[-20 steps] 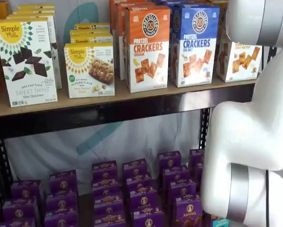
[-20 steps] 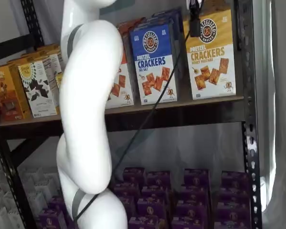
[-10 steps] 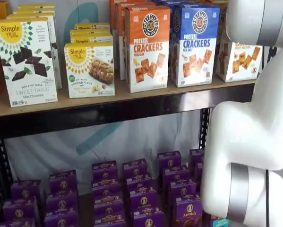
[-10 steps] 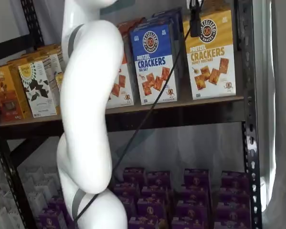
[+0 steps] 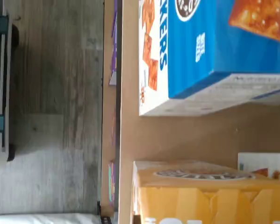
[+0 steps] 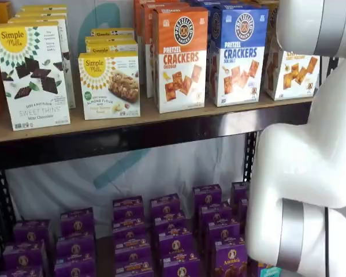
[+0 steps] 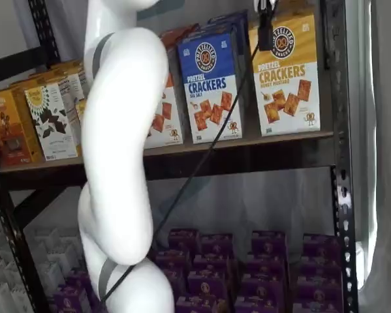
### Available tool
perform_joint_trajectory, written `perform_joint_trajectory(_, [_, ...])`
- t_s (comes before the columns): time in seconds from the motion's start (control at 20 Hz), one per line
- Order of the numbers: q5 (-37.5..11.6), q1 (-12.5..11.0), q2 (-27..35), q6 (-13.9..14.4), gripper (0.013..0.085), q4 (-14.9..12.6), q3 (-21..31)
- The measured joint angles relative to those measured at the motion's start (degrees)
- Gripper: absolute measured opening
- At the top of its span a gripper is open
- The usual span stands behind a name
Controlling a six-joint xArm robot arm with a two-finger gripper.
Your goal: Retrieve the yellow and white box located on the top shelf, the sixth one from the left
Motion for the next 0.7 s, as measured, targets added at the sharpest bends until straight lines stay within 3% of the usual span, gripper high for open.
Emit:
perform_joint_trajectory(0.2, [-0.5, -0.9, -2.5, -0.2, 0.0570, 1.5, 2.6])
perform_joint_trajectory(0.45, [0.2, -3.9, -8.1, -2.0, 0.0570, 3.9, 7.9])
perform_joint_trajectory(0.7, [2.5, -6.9, -14.0, -4.8, 0.0570, 3.6, 13.0])
